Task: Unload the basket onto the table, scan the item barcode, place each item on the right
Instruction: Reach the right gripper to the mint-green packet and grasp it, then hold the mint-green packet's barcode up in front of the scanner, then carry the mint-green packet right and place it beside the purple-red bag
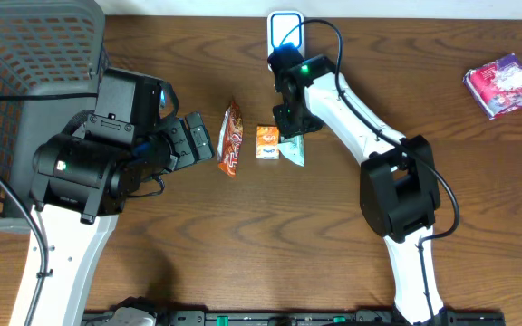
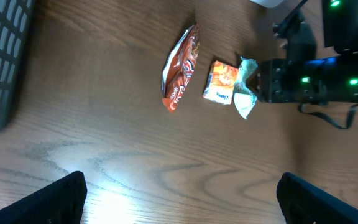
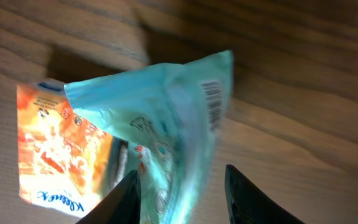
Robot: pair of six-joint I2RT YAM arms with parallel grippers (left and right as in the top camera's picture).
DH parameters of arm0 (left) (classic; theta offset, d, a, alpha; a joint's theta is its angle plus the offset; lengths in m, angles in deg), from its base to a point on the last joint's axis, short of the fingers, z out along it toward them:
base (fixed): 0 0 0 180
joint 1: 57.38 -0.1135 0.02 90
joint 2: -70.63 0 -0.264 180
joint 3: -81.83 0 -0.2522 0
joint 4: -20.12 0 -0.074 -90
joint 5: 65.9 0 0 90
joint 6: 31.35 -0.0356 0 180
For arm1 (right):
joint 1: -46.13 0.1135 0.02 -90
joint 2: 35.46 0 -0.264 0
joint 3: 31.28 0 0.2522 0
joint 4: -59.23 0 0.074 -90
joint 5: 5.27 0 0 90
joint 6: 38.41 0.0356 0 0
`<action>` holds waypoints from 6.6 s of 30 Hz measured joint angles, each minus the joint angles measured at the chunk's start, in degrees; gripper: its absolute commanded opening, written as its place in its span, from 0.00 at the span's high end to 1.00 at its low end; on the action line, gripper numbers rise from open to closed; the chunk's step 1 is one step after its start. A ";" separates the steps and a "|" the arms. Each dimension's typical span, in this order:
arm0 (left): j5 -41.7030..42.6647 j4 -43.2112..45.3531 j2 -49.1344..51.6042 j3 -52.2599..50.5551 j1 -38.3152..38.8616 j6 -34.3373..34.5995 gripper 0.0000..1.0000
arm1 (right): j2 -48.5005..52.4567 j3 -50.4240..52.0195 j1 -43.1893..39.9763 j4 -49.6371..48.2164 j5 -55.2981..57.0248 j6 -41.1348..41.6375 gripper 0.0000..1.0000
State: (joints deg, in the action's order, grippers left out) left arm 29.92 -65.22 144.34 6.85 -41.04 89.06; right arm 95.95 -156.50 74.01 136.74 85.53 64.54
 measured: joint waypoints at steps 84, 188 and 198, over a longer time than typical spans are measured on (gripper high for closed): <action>0.00 0.00 0.00 0.00 0.00 0.00 0.02 | -0.42 4.74 -9.70 0.87 -15.82 -24.20 0.89; 0.00 0.00 0.00 0.00 0.00 0.00 0.02 | -2.73 16.63 -15.04 -13.92 24.24 -13.44 0.69; 0.00 0.00 0.00 0.00 0.00 0.00 0.02 | -3.43 14.25 -18.86 -11.96 10.16 -15.58 0.99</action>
State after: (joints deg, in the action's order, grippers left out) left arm 29.92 -65.22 144.34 6.85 -41.04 89.06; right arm 92.52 -142.25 55.15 124.79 95.69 48.95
